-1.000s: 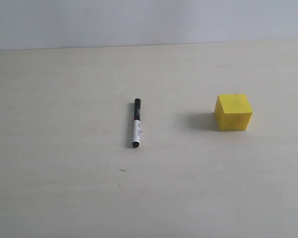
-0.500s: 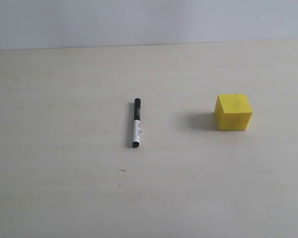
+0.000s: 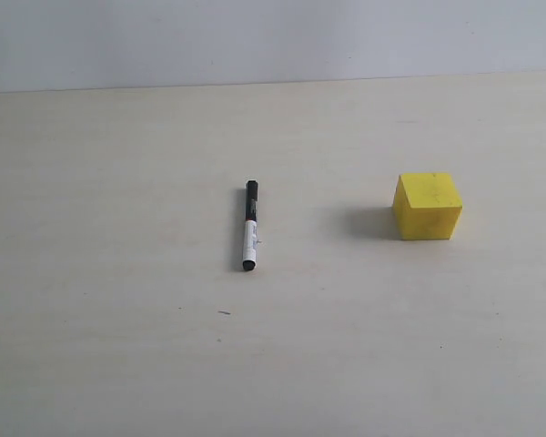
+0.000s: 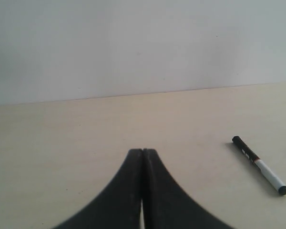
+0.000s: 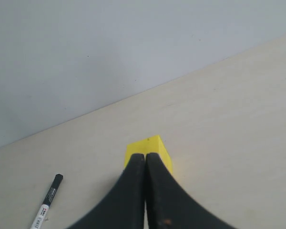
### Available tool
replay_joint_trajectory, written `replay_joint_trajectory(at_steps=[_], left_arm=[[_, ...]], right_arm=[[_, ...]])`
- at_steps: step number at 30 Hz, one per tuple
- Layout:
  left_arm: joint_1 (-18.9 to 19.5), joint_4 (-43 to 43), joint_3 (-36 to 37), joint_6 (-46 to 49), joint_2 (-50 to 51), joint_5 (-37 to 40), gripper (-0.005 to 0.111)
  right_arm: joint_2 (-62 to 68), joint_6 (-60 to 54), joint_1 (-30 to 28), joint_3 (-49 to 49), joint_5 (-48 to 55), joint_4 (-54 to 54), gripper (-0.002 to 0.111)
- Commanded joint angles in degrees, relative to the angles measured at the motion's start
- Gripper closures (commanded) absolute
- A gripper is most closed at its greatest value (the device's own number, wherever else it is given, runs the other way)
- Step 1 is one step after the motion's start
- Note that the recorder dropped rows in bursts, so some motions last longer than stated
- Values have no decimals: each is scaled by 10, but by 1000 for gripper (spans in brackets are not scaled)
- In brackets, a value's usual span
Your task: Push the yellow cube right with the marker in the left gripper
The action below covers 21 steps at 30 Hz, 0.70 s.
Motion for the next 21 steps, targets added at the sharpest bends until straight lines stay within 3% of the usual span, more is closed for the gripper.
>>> replay_joint_trajectory(at_steps=[1, 9, 21], left_arm=[[1, 0, 1, -11, -3, -7, 107], [1, 0, 1, -14, -3, 47, 107], [1, 0, 1, -14, -3, 47, 107]], right_arm=[[-2, -3, -3, 2, -9, -2, 108], [-2, -3, -3, 2, -9, -2, 108], [-2, -3, -3, 2, -9, -2, 108]])
